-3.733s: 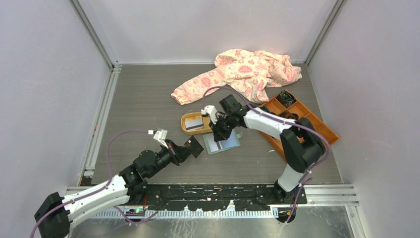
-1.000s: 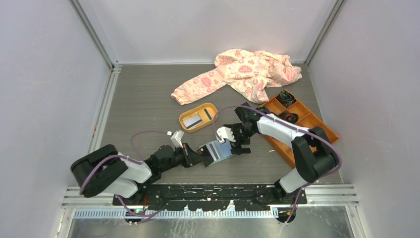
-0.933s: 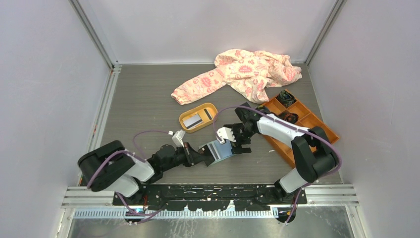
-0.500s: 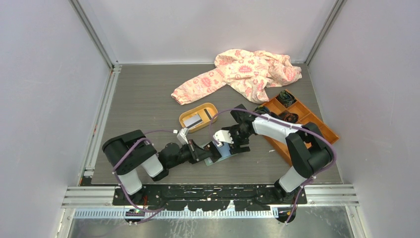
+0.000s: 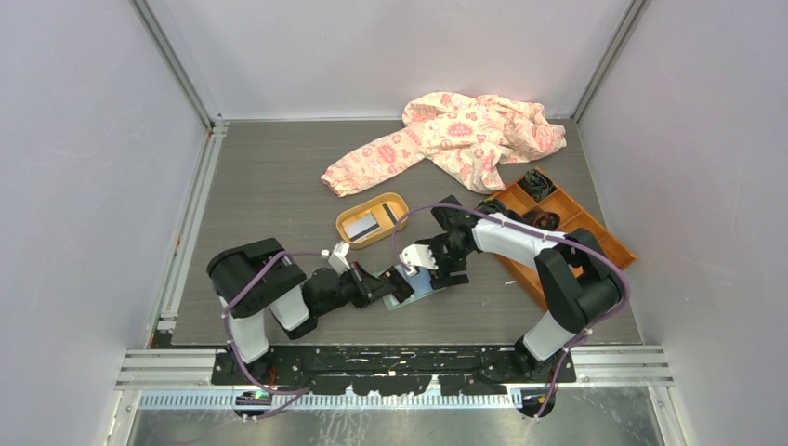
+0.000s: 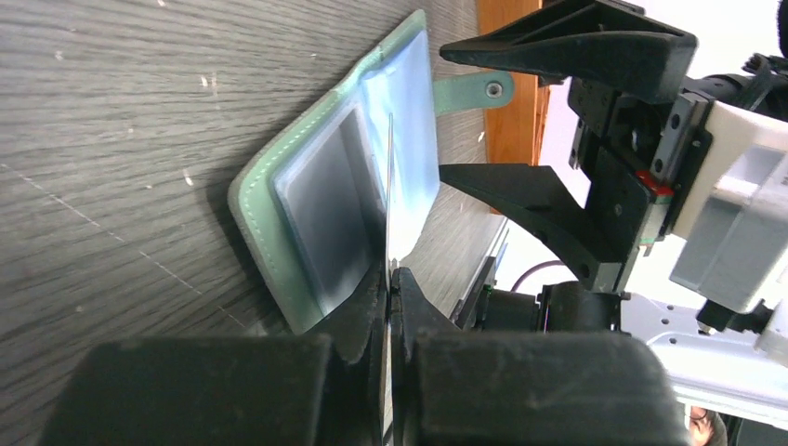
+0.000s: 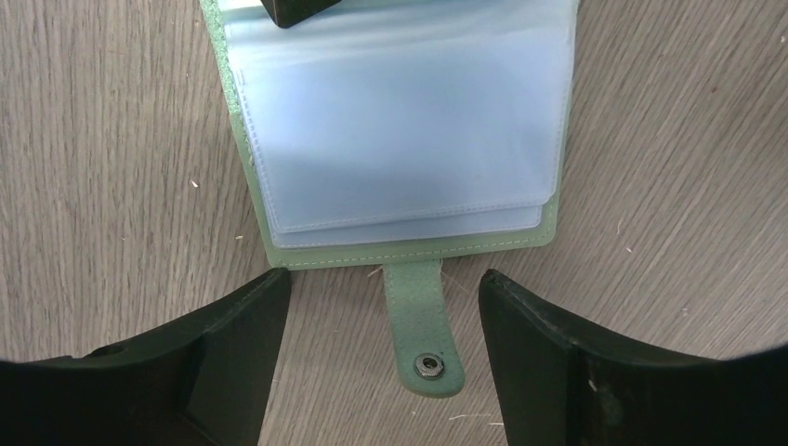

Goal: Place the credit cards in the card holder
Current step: Insert the credit card into the card holder.

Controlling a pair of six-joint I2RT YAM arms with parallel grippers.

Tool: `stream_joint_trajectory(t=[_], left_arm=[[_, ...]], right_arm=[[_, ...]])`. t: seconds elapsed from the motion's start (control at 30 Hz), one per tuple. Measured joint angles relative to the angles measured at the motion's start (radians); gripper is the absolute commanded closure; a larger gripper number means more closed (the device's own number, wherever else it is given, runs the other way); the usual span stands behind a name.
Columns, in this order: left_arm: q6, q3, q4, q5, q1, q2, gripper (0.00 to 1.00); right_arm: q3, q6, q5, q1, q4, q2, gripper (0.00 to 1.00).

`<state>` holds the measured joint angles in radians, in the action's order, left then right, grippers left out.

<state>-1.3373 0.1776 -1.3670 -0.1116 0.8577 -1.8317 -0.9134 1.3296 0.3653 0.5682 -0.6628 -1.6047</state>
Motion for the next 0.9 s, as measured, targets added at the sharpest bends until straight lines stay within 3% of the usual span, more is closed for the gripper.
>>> stream_joint_trajectory(t=[0.9], left_arm=[[-0.1, 0.073, 0.006, -0.026, -0.009, -0.092, 1.0]], right_arm=[[-0.014, 0.0, -0.018, 0.016, -0.02, -0.013, 0.25]])
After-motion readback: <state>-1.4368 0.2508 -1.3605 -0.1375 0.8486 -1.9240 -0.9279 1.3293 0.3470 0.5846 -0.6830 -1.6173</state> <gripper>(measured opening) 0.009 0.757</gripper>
